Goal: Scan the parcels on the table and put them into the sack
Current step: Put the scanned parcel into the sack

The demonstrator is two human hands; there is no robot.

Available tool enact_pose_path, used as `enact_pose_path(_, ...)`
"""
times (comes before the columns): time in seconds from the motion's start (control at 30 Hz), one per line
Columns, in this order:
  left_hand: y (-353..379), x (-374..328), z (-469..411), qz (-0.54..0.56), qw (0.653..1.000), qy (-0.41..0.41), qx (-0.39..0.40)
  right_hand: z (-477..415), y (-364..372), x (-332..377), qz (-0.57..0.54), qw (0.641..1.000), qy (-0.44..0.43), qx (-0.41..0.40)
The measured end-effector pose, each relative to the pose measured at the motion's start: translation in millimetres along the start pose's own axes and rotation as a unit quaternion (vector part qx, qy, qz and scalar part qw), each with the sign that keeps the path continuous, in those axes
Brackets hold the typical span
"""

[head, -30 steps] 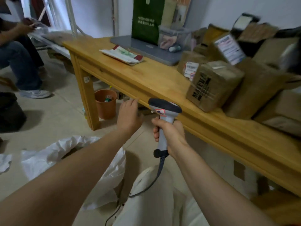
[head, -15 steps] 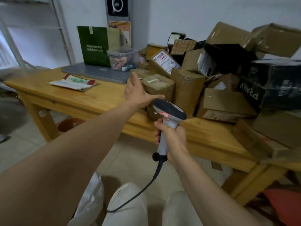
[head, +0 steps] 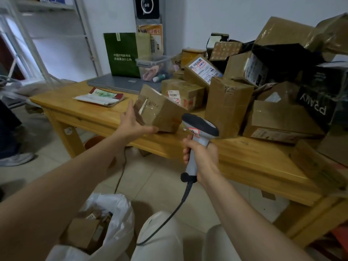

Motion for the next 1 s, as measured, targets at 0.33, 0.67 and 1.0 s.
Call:
enact_pose_path(0.33, 5.4, 46.4, 33.0, 0.321, 0.924, -0.177, 0.112, -3.1, 34.0, -3.2, 0.068, 0.996, 0.001, 0.054)
enact_pose_path(0.67, 11.0, 57.7, 54.3, 0.486, 0.821, -0.29, 0.077, -6.0, 37.6, 3.0, 0.087, 0.995, 0.002, 0.052)
enact_pose_path(1.0, -41.5, 25.4, 35.6, 0.462, 0.877, -0.132, 0.008, 18.4, 56.9, 15.3, 0.01, 0.995, 0.008, 0.094)
Point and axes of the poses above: each hand's wrist, its own z-axis away from the middle knuckle, its own y-axis out of the palm, x = y × z, the point moved 9 cm from there along -z, towards the middle knuckle, and after that the axes turned 8 degrees about z, right-handed, at the moved point
